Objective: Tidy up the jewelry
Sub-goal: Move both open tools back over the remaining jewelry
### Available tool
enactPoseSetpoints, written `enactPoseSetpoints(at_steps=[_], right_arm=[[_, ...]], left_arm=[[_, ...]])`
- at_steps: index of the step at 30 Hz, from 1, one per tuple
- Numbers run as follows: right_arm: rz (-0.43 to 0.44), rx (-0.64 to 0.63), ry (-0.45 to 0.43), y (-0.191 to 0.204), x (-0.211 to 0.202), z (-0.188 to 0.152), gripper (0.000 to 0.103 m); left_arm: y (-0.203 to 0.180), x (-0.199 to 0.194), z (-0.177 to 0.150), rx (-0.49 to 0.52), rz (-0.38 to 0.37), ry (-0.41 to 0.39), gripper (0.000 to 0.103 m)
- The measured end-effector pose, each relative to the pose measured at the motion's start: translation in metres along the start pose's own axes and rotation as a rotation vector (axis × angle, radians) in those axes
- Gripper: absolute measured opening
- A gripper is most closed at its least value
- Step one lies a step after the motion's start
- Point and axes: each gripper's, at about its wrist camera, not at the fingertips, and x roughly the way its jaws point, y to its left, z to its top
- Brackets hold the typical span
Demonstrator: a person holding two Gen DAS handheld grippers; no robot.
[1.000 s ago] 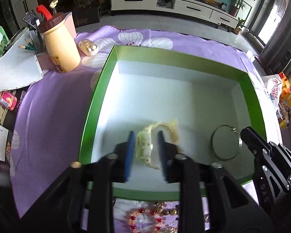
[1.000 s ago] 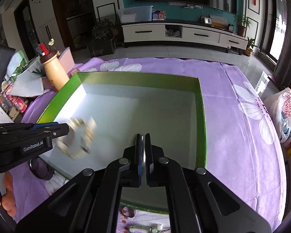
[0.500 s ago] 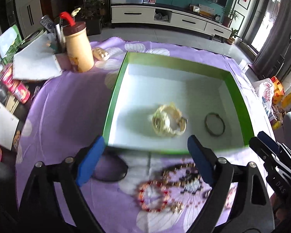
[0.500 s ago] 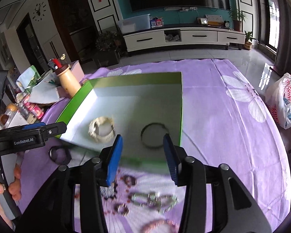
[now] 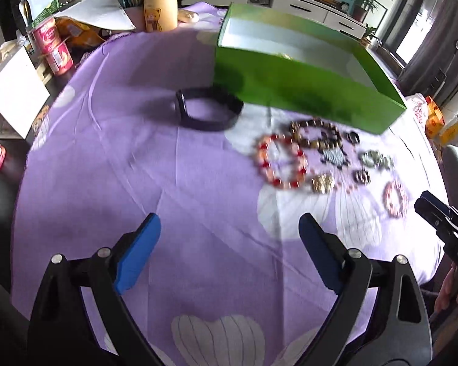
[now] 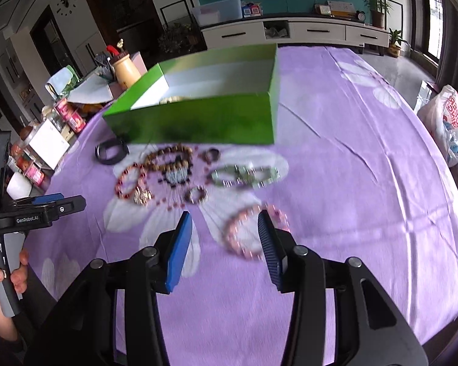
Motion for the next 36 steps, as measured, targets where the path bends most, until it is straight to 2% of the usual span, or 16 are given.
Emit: enactPoseSetpoints(at_steps=[5, 11, 14, 16, 18, 21, 25, 31, 36], right_arm=[[-0.012, -0.013, -0.002, -0.002, -0.005, -0.013, 0.045], [0.013, -0.022, -0.017, 0.003, -0.008, -0.012, 0.045], [0.018, -0.023, -0.008, 0.005, -0.004, -0.012, 0.045], [0.019, -0.024, -0.003, 0.005, -0.001, -0.012, 0.045], [0.017, -0.027, -0.001, 0.005, 0.001, -0.011, 0.045], [0.016, -0.029, 0.003, 0.004, 0.004, -0.011, 0.045], [0.012, -0.033, 0.009, 0.002, 0.008, -0.010, 0.045], [0.025, -0.037, 0.016, 0.003, 0.016, -0.008, 0.045], [0.030, -0.048, 0.025, 0.006, 0.022, -0.006, 0.045]], left_arm=[[-0.015, -0.002, -0.013, 0.030, -0.042, -0.017, 0.093], [-0.044, -0.005, -0.008, 0.085, -0.102, -0.059, 0.091], [-0.058, 0.000, -0.003, 0.115, -0.119, -0.071, 0.085], [-0.065, 0.007, 0.001, 0.126, -0.136, -0.066, 0.074], [-0.071, 0.018, 0.005, 0.139, -0.134, -0.050, 0.068], [-0.076, 0.031, 0.009, 0.140, -0.132, -0.037, 0.064], [-0.074, 0.043, 0.013, 0.123, -0.160, -0.032, 0.049], [-0.076, 0.051, 0.020, 0.154, -0.164, -0.039, 0.042], [-0.086, 0.053, 0.018, 0.199, -0.143, -0.048, 0.042]])
